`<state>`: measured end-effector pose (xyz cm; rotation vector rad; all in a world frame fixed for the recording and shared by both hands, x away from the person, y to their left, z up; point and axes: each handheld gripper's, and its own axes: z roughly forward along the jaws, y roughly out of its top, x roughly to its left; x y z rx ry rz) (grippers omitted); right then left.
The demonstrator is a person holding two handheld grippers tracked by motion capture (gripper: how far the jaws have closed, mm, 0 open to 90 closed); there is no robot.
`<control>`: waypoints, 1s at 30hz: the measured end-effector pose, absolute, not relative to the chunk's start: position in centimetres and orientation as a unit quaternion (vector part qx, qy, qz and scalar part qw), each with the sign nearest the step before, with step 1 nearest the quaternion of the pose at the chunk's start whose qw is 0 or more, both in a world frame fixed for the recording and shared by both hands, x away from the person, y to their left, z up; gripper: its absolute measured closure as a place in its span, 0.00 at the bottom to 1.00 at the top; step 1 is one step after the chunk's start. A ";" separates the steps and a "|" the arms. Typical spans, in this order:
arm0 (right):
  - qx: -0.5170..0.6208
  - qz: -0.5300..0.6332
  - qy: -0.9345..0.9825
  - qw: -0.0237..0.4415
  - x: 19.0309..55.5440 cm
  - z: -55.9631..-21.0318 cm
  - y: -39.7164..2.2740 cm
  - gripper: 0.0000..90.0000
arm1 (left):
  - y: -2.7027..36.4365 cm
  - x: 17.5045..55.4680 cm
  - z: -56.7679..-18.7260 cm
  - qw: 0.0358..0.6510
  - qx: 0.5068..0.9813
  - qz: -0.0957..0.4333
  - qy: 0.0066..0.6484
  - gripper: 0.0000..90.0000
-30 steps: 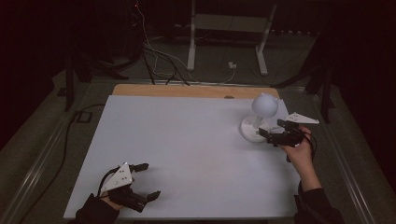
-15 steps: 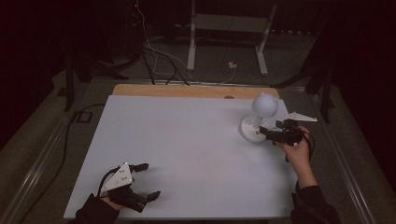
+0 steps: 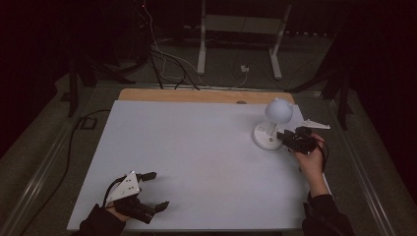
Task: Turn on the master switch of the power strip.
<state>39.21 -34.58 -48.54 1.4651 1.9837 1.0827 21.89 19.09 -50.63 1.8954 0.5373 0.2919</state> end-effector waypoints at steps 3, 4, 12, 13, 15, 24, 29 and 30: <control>0.532 0.391 0.716 0.225 39.3 -48.7 -34.6 0.72 | 19.1 21.8 -50.6 0.545 0.798 0.124 0.226 0.00; 0.534 0.393 0.715 0.223 39.4 -48.7 -34.5 0.72 | 19.1 21.8 -50.6 0.546 0.798 0.123 0.226 0.00; 0.538 0.384 0.715 0.227 39.6 -48.9 -34.4 0.86 | 19.1 21.9 -50.6 0.545 0.798 0.123 0.226 0.00; 0.539 0.381 0.716 0.229 39.7 -49.0 -34.4 0.89 | 19.1 21.9 -50.6 0.545 0.798 0.124 0.226 0.00; 0.540 0.376 0.716 0.232 39.7 -49.0 -34.3 0.94 | 19.1 21.9 -50.6 0.545 0.798 0.124 0.226 0.00; 0.547 0.359 0.718 0.238 39.9 -49.5 -33.9 1.00 | 19.1 21.9 -50.6 0.544 0.799 0.123 0.226 0.00; 0.551 0.357 0.716 0.236 39.9 -49.9 -33.9 1.00 | 19.1 21.9 -50.6 0.543 0.799 0.123 0.226 0.00; 0.552 0.355 0.716 0.236 39.9 -49.9 -33.8 1.00 | 19.1 21.9 -50.6 0.544 0.799 0.123 0.226 0.00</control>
